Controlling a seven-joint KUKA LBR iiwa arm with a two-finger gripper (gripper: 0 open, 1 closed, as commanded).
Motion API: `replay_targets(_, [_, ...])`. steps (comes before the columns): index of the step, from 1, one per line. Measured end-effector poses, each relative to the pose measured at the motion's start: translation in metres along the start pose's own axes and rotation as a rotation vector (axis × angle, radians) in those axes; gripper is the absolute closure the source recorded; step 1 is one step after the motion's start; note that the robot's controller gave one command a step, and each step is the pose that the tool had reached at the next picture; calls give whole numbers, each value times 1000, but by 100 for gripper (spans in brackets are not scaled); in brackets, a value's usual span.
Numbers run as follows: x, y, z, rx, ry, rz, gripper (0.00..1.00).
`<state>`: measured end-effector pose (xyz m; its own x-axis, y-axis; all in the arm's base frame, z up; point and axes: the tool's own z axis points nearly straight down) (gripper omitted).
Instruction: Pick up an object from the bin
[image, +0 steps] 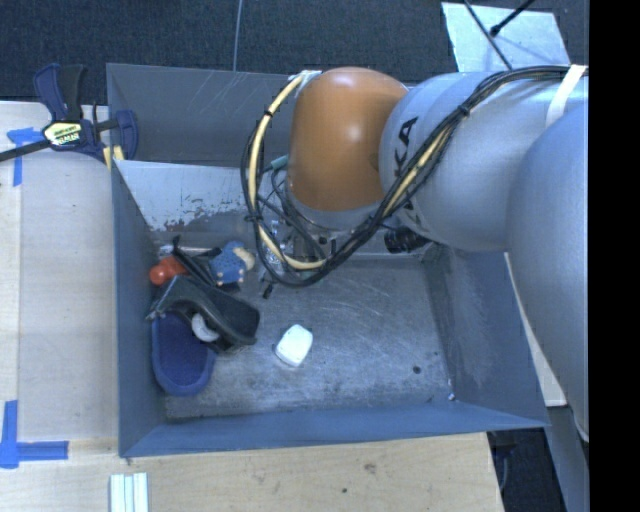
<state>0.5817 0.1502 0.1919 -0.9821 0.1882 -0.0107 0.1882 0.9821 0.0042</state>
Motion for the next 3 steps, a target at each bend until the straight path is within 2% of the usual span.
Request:
replay_targets(1, [-11, 40, 20, 1, 7, -150, 100])
replay_targets(2, [75, 66, 14, 1, 13, -131, 100])
replay_targets(3, [57, 56, -6, -1, 5, -566, 100])
